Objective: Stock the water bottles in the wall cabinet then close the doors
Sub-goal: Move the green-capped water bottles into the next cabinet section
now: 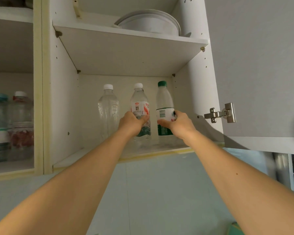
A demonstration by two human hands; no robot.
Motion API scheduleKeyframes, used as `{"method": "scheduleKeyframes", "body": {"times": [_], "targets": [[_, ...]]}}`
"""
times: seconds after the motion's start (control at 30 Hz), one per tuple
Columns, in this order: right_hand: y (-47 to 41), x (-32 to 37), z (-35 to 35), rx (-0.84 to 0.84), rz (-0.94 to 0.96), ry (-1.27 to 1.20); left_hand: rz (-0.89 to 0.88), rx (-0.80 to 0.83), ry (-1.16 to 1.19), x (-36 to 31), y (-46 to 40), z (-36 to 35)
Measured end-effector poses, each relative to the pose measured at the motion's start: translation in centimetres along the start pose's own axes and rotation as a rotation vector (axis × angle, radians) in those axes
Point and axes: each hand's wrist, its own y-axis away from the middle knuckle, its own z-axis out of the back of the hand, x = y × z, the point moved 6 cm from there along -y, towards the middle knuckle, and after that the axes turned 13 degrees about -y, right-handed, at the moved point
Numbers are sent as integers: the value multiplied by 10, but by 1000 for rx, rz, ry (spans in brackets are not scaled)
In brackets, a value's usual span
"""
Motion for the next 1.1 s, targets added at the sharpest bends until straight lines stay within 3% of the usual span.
{"method": "scheduleKeyframes", "body": {"times": [0.13, 0.2, 0.33, 0.57, 0.93, 1.1], "targets": [[8, 4, 9, 70, -20, 100, -44, -17, -117, -5, 16, 4], [17, 5, 16, 28, -19, 173, -100, -69, -120, -9, 30, 8], [53, 24, 25, -124, 128, 270, -248, -154, -140, -18, 65, 28], [143, 37, 21, -74, 343, 259, -443, -79, -26, 6, 152, 43], [311, -127, -3, 256, -106, 309, -160, 265, 21, 144, 298, -68], [374, -189, -14, 397, -193, 330, -12, 357, 44, 199, 362, -123]]}}
